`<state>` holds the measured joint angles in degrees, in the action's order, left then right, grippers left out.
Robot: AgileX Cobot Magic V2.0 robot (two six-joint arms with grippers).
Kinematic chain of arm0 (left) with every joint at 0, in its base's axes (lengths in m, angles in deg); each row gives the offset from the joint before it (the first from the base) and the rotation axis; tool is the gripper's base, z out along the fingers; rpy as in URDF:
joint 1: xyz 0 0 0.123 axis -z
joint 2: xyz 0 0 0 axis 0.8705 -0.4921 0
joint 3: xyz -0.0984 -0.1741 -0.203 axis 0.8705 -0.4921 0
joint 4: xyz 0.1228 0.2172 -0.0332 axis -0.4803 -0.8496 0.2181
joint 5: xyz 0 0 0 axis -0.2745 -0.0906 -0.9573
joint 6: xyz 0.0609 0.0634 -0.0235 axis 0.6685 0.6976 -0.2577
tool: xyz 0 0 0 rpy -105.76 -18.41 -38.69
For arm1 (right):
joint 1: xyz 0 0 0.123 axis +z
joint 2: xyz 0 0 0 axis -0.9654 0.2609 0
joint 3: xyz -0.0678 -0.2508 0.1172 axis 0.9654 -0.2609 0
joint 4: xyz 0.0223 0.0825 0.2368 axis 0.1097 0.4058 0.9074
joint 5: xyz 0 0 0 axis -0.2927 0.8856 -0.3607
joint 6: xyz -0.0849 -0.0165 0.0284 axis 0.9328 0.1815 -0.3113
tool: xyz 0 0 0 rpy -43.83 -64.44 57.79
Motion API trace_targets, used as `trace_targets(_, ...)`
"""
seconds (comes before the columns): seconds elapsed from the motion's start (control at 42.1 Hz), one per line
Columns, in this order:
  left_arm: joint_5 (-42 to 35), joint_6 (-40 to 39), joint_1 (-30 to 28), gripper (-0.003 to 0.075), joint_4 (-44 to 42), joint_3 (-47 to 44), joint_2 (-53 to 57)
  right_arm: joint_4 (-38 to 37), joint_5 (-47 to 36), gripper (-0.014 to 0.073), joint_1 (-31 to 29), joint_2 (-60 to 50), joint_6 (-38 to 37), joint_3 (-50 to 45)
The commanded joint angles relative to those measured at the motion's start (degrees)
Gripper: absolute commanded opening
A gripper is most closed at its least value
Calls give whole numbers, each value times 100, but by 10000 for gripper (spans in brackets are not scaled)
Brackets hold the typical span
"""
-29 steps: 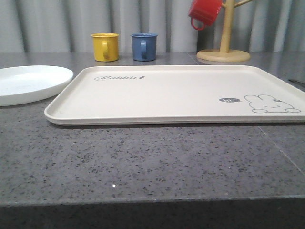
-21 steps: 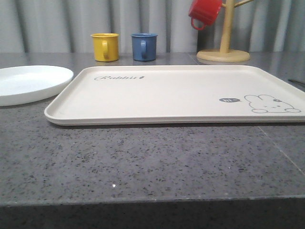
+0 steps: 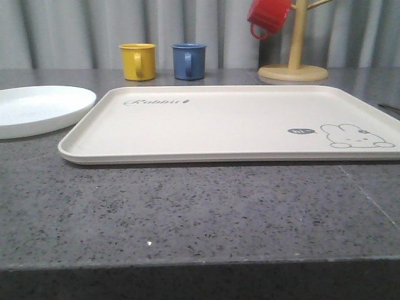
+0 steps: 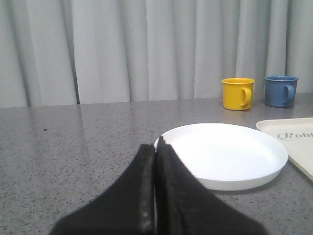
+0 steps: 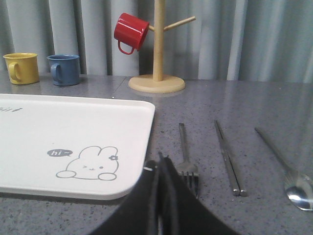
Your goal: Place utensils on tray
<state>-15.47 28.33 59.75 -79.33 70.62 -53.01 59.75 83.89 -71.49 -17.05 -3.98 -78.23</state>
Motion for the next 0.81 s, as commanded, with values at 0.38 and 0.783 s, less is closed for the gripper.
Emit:
trace_targets(0.38, -158, -24, 5, -20, 10, 1826, -87, -5, 701, -67, -23, 187, 0, 1980)
trace_targets(0.783, 2910, -24, 5, -20, 10, 4170, -2117, -5, 3354, -67, -23, 2342, 0, 4309)
